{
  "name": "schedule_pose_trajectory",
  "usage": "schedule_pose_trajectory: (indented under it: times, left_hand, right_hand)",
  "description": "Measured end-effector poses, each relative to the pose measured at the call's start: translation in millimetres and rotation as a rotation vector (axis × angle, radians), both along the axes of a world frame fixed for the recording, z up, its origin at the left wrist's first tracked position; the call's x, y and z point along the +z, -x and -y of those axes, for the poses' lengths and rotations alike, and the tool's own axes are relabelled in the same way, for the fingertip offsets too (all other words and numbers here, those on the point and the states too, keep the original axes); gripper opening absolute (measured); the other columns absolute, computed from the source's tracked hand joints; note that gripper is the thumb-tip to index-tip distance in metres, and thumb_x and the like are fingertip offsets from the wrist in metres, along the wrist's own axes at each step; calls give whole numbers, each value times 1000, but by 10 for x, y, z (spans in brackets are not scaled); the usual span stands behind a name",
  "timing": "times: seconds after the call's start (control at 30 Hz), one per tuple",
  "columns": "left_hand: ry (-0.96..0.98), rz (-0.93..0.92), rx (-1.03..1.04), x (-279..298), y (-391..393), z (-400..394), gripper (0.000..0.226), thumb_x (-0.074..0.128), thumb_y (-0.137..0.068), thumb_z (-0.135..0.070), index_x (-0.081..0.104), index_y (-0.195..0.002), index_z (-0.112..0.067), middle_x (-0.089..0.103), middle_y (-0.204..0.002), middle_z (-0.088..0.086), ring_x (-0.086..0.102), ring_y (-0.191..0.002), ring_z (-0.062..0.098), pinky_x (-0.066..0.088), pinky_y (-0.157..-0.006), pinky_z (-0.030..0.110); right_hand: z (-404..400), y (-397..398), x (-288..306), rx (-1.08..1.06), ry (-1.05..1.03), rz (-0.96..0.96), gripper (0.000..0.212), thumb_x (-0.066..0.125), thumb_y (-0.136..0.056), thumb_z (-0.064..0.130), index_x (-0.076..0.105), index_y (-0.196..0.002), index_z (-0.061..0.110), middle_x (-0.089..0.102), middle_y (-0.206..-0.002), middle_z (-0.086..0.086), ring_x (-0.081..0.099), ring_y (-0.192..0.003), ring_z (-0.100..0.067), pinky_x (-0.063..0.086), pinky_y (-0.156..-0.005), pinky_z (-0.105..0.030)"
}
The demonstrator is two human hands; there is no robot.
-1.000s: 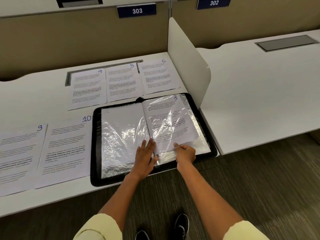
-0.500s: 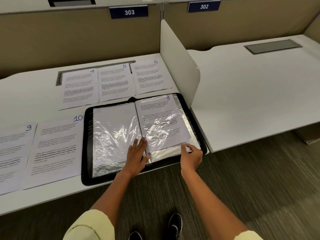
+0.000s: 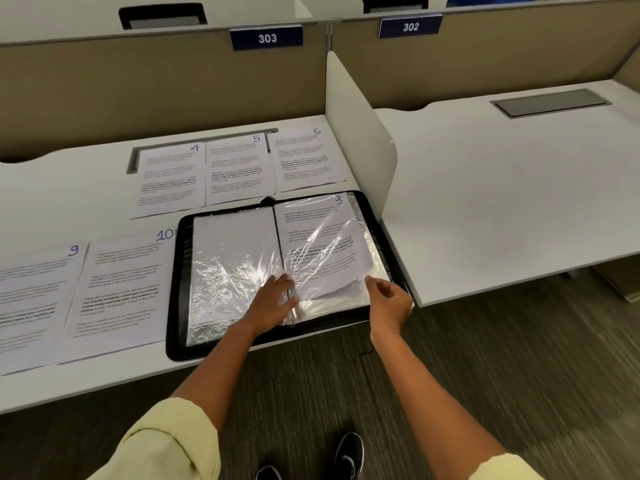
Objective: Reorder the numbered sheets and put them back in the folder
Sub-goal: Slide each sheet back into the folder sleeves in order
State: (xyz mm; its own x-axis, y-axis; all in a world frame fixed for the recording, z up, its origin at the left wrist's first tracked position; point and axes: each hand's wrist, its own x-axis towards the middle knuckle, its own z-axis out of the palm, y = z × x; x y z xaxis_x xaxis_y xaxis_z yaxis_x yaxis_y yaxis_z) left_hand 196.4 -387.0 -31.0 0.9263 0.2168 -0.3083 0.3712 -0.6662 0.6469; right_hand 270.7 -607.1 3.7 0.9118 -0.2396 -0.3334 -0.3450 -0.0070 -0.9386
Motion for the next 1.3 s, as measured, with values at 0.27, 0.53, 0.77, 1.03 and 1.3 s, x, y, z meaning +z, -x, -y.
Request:
schedule_pose_trajectory:
  times: [0.27, 0.53, 0.77, 1.03, 1.3]
  left_hand:
    - [299, 111, 326, 370, -31, 136, 40, 49, -101, -42, 61, -129, -16, 57, -138, 5, 53, -125, 21, 36, -98, 26]
    - [599, 211, 386, 819, 33, 109, 36, 49, -100, -44, 67, -114, -16, 72, -107, 5, 68, -100, 25, 53, -84, 35]
    - [647, 296, 454, 1118, 189, -48, 52, 60, -88, -59, 70, -103, -10, 74, -97, 7, 74, -83, 23, 62, -75, 40]
    - [464, 382, 675, 1170, 561, -417, 17, 69, -91, -16, 72, -81, -2, 70, -79, 16, 71, -76, 30, 62, -64, 40]
    - [557, 200, 805, 929, 961, -826, 12, 65, -93, -10, 63, -102, -2, 63, -97, 13, 66, -83, 25, 60, -59, 35]
  right_hand:
    - [-174, 98, 193, 64, -160, 75, 28, 82, -81, 10, 59, -97, 15, 75, -86, -1, 69, -75, -1, 47, -73, -15]
    - [-510, 378, 349, 186, -78, 209, 13, 78, -85, 13, 73, -89, 24, 75, -88, 9, 69, -82, 2, 51, -75, -14]
    - [-980, 809, 450, 377, 29, 337, 9, 77, -87, 17, 74, -93, 24, 73, -89, 11, 68, -87, -3, 52, -76, -13]
    - [-1434, 1264, 425, 558, 148, 439, 11, 77, -87, 21, 73, -95, 27, 69, -88, 22, 65, -84, -1, 50, -72, -15]
    - [-1504, 1563, 223, 577, 199, 362, 23, 73, -91, 23, 69, -114, 23, 67, -109, 11, 59, -100, -3, 47, -85, -20]
